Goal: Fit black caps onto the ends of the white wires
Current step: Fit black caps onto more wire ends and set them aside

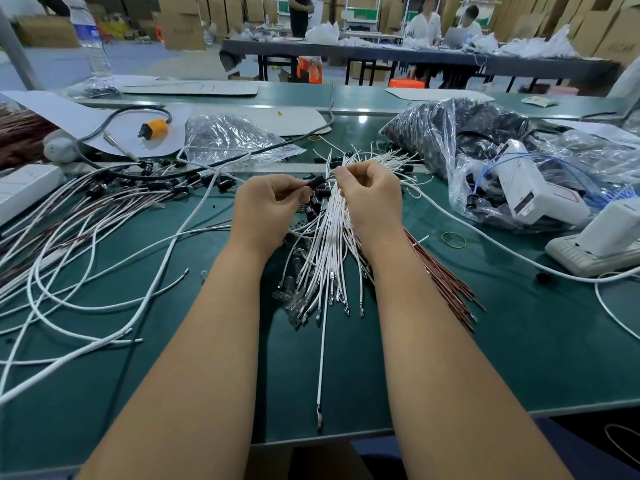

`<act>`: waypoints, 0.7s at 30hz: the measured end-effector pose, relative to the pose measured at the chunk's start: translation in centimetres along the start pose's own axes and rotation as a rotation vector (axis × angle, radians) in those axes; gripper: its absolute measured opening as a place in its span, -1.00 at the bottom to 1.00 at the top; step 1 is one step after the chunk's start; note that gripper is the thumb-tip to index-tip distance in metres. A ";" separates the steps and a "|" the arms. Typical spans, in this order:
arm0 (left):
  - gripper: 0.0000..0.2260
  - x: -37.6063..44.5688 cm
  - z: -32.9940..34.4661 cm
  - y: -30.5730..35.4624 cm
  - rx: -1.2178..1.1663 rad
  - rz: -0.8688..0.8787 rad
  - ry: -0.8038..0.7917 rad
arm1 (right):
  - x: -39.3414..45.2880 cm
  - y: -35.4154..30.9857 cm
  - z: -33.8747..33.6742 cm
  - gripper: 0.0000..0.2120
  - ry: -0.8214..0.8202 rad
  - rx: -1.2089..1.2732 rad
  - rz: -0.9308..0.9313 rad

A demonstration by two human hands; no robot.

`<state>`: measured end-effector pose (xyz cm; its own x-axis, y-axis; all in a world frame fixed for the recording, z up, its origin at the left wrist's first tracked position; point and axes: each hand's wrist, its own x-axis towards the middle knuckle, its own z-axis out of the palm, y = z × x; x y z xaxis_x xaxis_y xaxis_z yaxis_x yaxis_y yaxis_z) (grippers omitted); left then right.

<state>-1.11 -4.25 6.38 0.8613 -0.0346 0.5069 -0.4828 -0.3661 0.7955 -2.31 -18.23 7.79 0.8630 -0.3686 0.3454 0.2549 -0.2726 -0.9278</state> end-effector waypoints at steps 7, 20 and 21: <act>-0.93 0.1 0.1 0.0 0.057 -0.002 -0.028 | 0.3 0.2 0.1 -0.95 -0.034 -0.015 -0.016; -0.92 0.0 0.2 0.7 -0.104 -0.069 -0.096 | 0.1 0.1 0.3 -0.85 -0.097 0.088 -0.019; -0.94 0.0 0.2 0.7 -0.132 -0.072 -0.096 | 0.1 0.1 0.3 -0.86 -0.090 0.087 -0.021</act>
<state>-1.40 -4.68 6.90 0.9024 -0.1041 0.4182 -0.4308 -0.2460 0.8683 -2.10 -18.06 7.74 0.8920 -0.2810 0.3540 0.3064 -0.1997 -0.9307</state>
